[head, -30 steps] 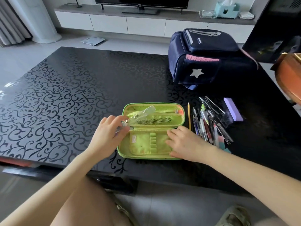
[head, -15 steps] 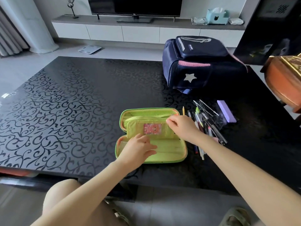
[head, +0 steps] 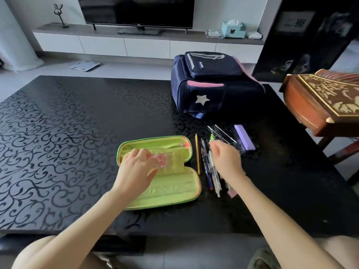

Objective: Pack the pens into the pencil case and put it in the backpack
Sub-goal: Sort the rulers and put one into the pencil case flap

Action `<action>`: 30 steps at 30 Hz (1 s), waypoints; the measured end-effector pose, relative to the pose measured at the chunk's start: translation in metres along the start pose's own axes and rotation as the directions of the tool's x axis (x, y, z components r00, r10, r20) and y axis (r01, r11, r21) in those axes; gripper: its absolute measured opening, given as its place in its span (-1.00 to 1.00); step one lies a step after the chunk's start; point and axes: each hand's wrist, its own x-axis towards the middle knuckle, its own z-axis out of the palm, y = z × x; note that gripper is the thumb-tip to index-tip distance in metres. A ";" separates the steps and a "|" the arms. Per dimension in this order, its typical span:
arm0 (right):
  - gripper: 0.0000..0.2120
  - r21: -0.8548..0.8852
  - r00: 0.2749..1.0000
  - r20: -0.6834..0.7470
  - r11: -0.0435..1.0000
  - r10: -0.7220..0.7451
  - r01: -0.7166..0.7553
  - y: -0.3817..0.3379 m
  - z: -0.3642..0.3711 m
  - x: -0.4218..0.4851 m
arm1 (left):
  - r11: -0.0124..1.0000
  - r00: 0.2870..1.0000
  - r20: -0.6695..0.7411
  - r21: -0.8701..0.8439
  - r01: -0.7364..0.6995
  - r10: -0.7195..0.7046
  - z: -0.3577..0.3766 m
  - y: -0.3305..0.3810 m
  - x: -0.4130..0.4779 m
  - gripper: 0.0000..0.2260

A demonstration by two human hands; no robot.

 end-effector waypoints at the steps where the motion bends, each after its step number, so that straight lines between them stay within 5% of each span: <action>1: -0.77 -0.110 0.998 -0.003 0.992 0.067 -0.067 0.020 -0.006 0.005 | 1.000 1.000 0.009 0.005 0.023 -0.023 0.003 -0.004 0.002 -0.82; 4: -0.67 -0.449 0.959 0.190 0.887 0.210 -0.105 0.069 -0.025 0.021 | 0.999 0.999 -0.010 0.007 0.041 -0.041 0.007 -0.006 0.006 -0.82; 8: -0.57 -0.522 0.936 0.300 0.853 0.186 -0.002 0.092 -0.030 0.032 | 0.999 0.998 -0.046 -0.020 0.051 -0.052 0.010 -0.003 0.009 -0.88; 22: -0.76 -0.433 0.975 0.193 0.882 -0.113 0.188 0.129 -0.084 -0.093 | 0.961 0.967 -0.121 -0.134 -0.242 0.226 0.013 0.075 0.021 -0.95; 26: -0.51 -0.432 0.966 0.242 0.882 -0.085 0.186 0.136 -0.088 -0.092 | 0.893 0.913 -0.018 -0.202 -0.402 0.407 0.023 0.131 0.018 -0.90; 30: -0.32 -0.385 0.923 0.373 0.891 -0.088 0.241 0.148 -0.086 -0.114 | 0.813 0.806 0.112 -0.127 -0.569 0.581 0.051 0.190 0.009 -0.57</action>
